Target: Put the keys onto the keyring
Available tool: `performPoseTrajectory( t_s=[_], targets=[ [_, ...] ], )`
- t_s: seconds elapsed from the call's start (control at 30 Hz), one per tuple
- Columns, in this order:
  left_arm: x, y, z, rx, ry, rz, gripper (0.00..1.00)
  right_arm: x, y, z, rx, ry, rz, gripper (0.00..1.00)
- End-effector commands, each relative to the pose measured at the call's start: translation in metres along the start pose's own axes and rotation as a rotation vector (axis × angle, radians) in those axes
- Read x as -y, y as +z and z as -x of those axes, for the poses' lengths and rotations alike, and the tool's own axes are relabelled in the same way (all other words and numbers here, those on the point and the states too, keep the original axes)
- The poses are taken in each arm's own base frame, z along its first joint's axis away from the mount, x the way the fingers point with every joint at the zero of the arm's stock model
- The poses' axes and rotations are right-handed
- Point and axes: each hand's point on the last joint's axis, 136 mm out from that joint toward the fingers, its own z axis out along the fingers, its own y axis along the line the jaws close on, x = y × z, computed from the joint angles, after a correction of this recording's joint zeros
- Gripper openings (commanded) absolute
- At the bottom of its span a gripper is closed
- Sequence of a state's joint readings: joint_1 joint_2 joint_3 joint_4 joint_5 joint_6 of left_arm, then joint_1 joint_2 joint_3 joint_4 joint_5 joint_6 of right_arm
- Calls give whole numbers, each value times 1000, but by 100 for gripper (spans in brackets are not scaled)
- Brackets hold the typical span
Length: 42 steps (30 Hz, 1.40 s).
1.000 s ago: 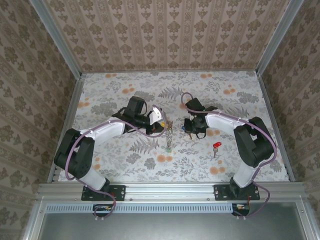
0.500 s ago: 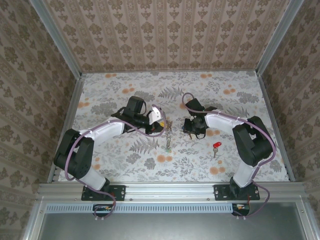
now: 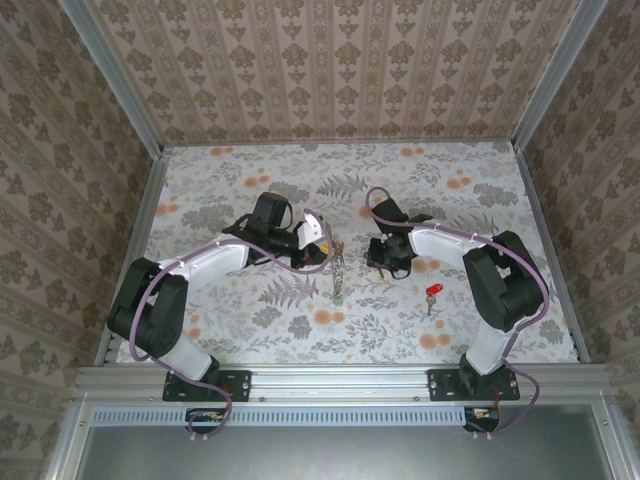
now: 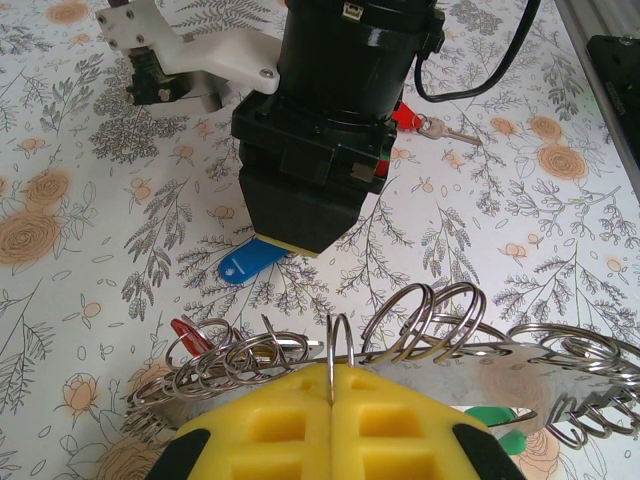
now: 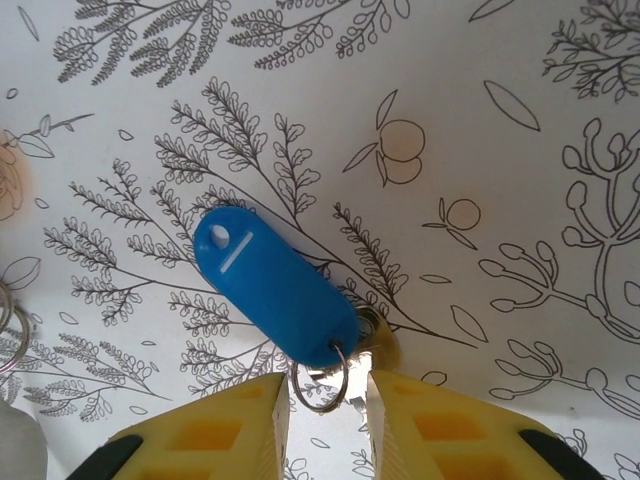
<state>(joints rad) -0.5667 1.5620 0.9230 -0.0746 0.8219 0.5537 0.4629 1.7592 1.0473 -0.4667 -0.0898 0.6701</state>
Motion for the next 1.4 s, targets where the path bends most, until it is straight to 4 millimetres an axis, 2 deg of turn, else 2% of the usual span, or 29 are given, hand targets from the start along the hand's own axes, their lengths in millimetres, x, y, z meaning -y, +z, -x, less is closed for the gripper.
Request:
performPoseTrajectory(
  t_s=[0.0,0.07,0.33,0.53,0.67,0.83,1.07,1.2,1.37],
  targets=[
    [0,-9,16,34,48,4,0,-5,4,-1,-11,19,12,28],
    [1,-9,16,33,47,3,0,-7,4,-1,-10,18,22,27],
    [1,-9,16,35,46,0,0,-4,2,0,-4,-2,1,10],
    [1,-9,15,33,44,-1,0,12,-9,1,3,-93,-104,7],
    [1,-9,15,31,42,0,0,17,-15,3,-1,-180,-167,7],
    [0,-8,15,32,42,-2,0,15,-9,0,-45,-241,-192,10],
    [1,-9,15,33,42,-5,0,8,1,-2,-66,-248,-171,14],
    [1,-8,15,31,39,-6,0,7,1,-2,-66,-242,-168,17],
    [1,-8,14,30,39,-6,0,-4,0,-2,-54,-220,-103,19]
  ],
)
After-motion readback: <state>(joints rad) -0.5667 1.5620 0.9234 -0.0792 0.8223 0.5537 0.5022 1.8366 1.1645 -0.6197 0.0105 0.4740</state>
